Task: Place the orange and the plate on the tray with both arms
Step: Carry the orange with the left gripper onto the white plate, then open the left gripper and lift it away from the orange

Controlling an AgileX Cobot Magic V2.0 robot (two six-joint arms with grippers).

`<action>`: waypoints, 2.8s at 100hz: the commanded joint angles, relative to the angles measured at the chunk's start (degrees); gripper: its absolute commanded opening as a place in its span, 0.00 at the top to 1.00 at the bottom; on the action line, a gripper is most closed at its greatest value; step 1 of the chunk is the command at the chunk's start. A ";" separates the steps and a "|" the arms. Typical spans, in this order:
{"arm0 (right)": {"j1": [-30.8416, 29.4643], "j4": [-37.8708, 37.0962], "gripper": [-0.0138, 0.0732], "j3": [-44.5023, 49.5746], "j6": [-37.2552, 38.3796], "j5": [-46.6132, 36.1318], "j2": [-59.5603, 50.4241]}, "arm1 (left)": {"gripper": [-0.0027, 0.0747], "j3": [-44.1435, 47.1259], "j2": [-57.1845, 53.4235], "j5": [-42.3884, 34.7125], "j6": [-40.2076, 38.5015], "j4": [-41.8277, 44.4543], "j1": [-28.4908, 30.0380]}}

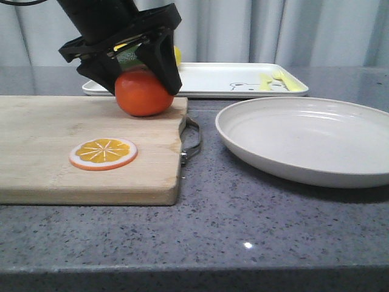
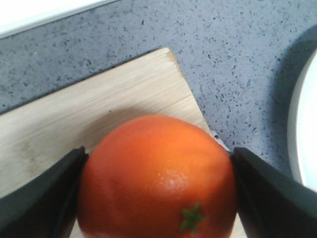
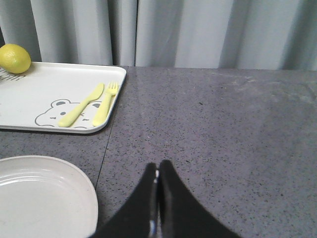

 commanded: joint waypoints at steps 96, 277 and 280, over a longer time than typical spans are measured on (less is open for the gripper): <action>-0.31 -0.60 0.91 -2.19 -0.15 -4.37 0.65 | 0.58 -9.79 3.81 -10.24 0.01 -3.48 -21.55; -0.26 -0.15 0.91 -2.19 -0.15 0.28 0.65 | 0.78 8.66 -23.31 -18.34 1.57 -1.62 -19.01; -0.26 -0.15 0.91 -2.24 -0.15 1.21 0.65 | 0.80 10.46 -25.45 -19.24 1.57 -1.62 -19.01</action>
